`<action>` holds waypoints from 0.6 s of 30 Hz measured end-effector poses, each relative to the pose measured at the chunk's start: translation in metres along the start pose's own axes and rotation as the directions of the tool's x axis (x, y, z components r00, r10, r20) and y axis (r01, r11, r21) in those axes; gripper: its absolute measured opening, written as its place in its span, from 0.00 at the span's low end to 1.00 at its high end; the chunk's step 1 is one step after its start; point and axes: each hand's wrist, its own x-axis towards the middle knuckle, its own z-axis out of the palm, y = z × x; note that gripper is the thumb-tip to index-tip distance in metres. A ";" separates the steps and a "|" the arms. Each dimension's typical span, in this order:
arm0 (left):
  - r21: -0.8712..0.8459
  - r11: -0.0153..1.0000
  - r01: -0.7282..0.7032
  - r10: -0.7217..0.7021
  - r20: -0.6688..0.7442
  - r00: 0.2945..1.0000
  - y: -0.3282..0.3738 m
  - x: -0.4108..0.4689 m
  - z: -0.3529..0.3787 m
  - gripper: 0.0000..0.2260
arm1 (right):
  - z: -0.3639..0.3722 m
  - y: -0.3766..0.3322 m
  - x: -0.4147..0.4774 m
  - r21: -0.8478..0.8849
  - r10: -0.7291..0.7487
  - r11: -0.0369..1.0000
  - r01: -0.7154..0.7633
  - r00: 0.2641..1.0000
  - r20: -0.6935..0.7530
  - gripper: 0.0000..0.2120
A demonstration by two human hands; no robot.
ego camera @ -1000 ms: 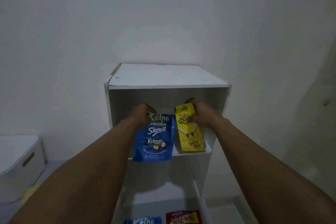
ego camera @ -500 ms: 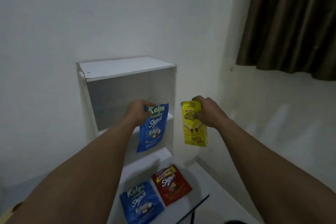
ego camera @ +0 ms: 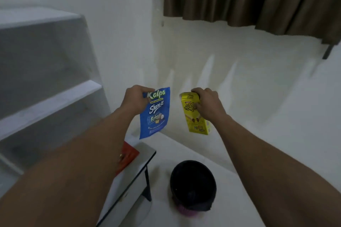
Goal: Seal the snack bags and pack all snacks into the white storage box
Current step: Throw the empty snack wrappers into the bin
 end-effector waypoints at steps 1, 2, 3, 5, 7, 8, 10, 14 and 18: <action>-0.012 1.000 0.011 -0.011 0.016 1.000 -0.002 0.006 0.019 0.15 | 0.008 0.016 0.001 0.005 0.027 1.000 -0.027 1.000 0.009 0.25; -0.028 0.999 0.018 -0.017 0.028 0.999 -0.004 0.011 0.038 0.15 | 0.017 0.031 0.001 0.009 0.050 0.999 -0.051 0.999 0.019 0.26; -0.046 0.999 0.021 -0.019 0.037 0.999 -0.007 0.017 0.057 0.15 | 0.026 0.046 0.002 0.006 0.069 0.998 -0.070 0.997 0.030 0.25; -0.073 0.997 0.035 -0.031 0.061 0.998 -0.014 0.026 0.098 0.14 | 0.048 0.078 0.001 -0.010 0.108 0.994 -0.107 0.993 0.054 0.25; -0.093 0.994 0.052 -0.043 0.094 0.995 -0.024 0.036 0.139 0.14 | 0.073 0.108 0.003 -0.024 0.146 0.989 -0.145 0.986 0.074 0.25; -0.092 0.994 0.058 -0.047 0.110 0.993 -0.031 0.040 0.160 0.14 | 0.087 0.123 0.003 -0.030 0.172 0.985 -0.171 0.981 0.086 0.25; -0.080 0.995 0.060 -0.050 0.130 0.990 -0.046 0.048 0.197 0.14 | 0.116 0.148 0.003 -0.037 0.219 0.976 -0.216 0.970 0.108 0.26; -0.056 0.993 0.104 -0.094 0.164 0.982 -0.086 0.059 0.275 0.16 | 0.186 0.200 0.000 -0.063 0.267 0.963 -0.260 0.950 0.159 0.25; -0.013 0.989 0.148 -0.142 0.192 0.971 -0.131 0.057 0.355 0.18 | 0.262 0.251 -0.009 -0.065 0.291 0.957 -0.284 0.934 0.206 0.24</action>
